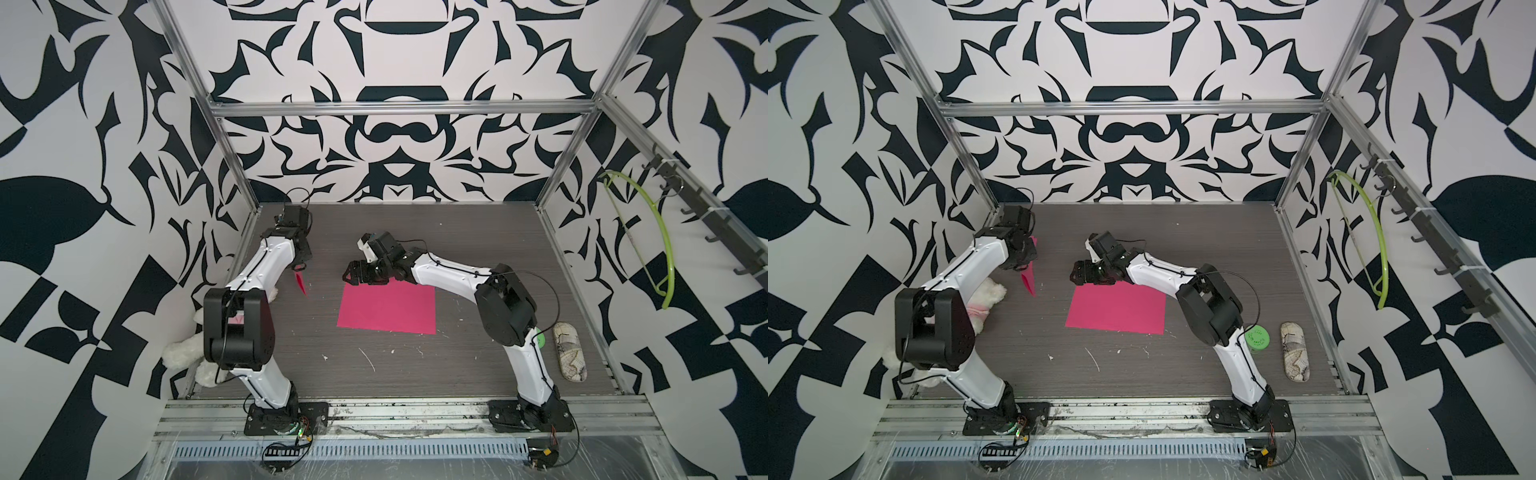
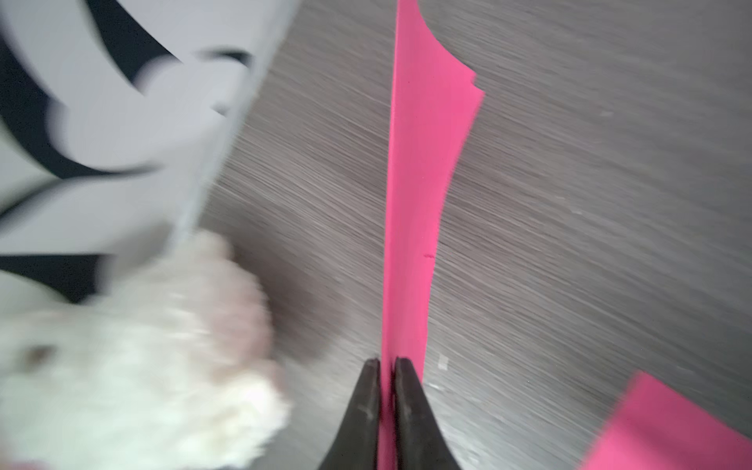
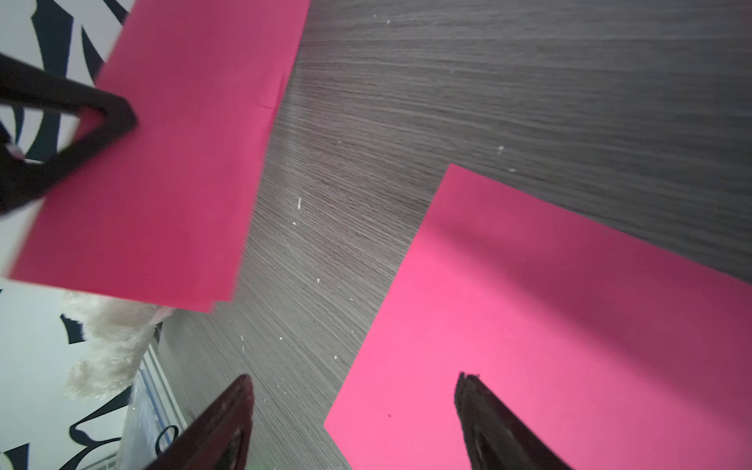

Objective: Fold the rectangular paper in half along the long edge
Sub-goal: Adjust the paper at the center of the board.

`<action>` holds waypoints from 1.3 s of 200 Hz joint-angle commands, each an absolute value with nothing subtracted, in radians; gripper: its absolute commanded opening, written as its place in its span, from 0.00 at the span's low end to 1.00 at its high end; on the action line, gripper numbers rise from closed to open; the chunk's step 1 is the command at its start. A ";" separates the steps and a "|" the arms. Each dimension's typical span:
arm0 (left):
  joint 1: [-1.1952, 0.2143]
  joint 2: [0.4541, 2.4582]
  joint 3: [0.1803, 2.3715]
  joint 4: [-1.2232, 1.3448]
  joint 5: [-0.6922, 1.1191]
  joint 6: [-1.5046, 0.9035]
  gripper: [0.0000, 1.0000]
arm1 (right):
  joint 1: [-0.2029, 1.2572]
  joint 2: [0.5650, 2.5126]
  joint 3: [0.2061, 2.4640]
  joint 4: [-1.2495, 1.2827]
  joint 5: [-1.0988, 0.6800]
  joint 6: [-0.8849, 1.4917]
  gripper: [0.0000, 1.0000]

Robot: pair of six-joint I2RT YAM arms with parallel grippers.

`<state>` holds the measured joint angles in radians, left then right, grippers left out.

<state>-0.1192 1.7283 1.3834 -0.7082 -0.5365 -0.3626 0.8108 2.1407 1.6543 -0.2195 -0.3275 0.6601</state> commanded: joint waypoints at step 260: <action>-0.180 1.764 1.307 -0.495 0.045 -0.496 1.00 | 0.759 1.827 1.355 -0.341 -0.068 0.543 0.72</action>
<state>-0.1764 1.8633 1.3735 -0.6182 -0.1028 -0.4046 0.7776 1.8610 1.3796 -0.3191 -0.1177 0.5556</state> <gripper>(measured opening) 0.984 0.754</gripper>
